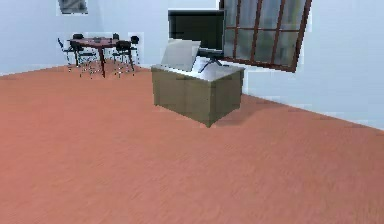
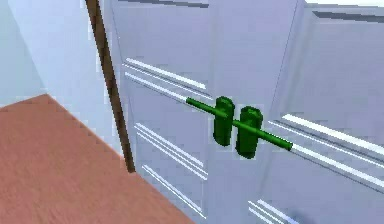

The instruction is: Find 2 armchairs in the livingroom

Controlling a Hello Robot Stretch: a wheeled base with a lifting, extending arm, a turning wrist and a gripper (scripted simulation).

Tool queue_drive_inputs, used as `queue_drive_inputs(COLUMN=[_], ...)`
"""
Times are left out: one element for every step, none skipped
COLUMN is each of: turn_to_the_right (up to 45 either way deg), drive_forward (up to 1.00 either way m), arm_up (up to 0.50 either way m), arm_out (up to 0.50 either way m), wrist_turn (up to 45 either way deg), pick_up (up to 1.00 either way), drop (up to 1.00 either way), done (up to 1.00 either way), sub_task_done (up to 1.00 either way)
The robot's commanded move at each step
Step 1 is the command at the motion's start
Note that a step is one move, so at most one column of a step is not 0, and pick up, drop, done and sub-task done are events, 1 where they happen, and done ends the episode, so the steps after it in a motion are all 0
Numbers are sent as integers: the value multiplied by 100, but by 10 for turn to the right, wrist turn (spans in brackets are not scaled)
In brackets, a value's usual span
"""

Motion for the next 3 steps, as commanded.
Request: queue_drive_inputs(turn_to_the_right=[0, -450, -30], drive_forward=[60, 0, 0], arm_up=[0, 0, 0], arm_out=[0, 0, 0], wrist_turn=[0, 0, 0], pick_up=[0, 0, 0], drop=[0, 0, 0], done=[0, 0, 0], sub_task_done=[0, 0, 0])
